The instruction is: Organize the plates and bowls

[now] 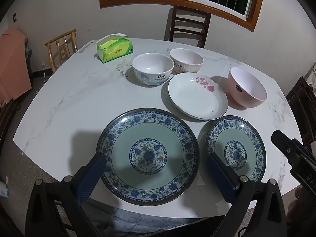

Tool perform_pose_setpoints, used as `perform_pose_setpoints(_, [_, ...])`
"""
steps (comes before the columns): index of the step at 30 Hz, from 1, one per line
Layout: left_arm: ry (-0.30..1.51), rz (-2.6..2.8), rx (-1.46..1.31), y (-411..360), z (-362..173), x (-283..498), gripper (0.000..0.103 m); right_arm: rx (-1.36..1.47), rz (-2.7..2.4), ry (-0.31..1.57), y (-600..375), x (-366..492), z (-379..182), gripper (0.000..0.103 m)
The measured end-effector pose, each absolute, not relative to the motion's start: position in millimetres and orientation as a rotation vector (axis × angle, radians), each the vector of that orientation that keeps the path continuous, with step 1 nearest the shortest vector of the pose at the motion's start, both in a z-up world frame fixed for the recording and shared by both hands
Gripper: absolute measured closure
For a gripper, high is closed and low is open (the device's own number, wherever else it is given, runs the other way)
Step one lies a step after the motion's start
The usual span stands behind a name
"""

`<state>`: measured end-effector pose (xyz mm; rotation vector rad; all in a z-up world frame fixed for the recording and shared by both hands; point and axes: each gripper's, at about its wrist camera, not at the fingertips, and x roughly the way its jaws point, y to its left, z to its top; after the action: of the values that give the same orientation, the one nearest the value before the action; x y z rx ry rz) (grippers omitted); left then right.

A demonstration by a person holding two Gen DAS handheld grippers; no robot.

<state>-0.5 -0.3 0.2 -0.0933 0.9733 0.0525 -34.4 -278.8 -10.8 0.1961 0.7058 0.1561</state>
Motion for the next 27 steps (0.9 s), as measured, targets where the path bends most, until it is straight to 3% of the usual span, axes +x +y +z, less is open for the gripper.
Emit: perform_pose_setpoints(27, [1.064, -0.024, -0.124, -5.4, -14.6, -7.1, 0.0, 0.174, 0.182, 0.726, -265.2, -27.3, -12.1, 0.002])
